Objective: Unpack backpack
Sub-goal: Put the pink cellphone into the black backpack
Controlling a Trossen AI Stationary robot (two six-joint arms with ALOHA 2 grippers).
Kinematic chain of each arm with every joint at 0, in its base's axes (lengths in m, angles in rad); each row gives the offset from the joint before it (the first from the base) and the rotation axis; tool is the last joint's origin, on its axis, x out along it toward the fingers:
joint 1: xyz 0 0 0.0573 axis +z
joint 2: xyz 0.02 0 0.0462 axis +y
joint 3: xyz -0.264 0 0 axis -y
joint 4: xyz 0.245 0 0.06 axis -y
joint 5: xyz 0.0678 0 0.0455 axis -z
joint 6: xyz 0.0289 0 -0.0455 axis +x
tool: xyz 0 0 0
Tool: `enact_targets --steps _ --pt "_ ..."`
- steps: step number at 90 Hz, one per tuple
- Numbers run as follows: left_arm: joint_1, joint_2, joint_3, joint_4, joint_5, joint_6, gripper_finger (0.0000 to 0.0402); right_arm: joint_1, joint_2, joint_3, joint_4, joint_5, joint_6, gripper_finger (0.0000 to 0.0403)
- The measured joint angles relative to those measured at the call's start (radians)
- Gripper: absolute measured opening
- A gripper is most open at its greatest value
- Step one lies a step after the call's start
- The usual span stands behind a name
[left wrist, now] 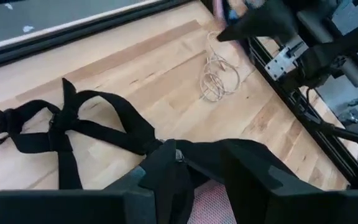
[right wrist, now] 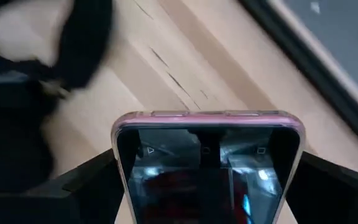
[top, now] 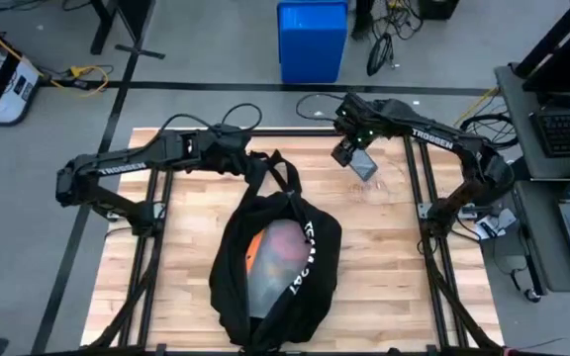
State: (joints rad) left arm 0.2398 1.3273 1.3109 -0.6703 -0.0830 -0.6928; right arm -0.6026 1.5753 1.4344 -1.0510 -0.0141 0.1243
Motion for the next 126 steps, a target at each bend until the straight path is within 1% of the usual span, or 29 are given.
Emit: enact_targets --steps 17,28,48,70,88,98,105,126 --pt "0.0 0.0 0.0 -0.026 -0.023 -0.002 0.0112 0.112 0.0 0.18 -0.047 -0.015 0.076 0.0347" --pt "0.0 0.0 0.0 -0.034 -0.035 -0.001 0.0112 0.199 -0.001 0.279 -0.052 -0.017 0.154 0.0346" --pt "0.0 0.0 0.0 -0.035 -0.037 0.001 0.0112 0.354 -0.001 0.388 -0.005 -0.016 0.366 0.0346" --pt "0.0 0.0 0.0 -0.038 -0.037 0.003 0.0112 0.52 0.017 0.396 0.164 -0.012 0.613 0.0345" --pt "0.0 0.0 0.0 -0.087 -0.025 0.021 0.0112 0.652 0.109 0.396 0.318 -0.011 0.738 0.0346" --pt "0.0 0.0 0.0 -0.142 -0.022 0.02 0.0112 0.697 0.169 0.396 0.357 -0.011 0.762 0.0346" --pt "0.0 -0.006 0.0 -0.172 0.012 0.02 0.0112 0.709 0.216 0.396 0.348 -0.01 0.762 0.0347" --pt "-0.006 -0.104 0.0 -0.177 0.026 0.018 0.0112 0.721 0.361 0.396 0.336 -0.015 0.723 0.0347"
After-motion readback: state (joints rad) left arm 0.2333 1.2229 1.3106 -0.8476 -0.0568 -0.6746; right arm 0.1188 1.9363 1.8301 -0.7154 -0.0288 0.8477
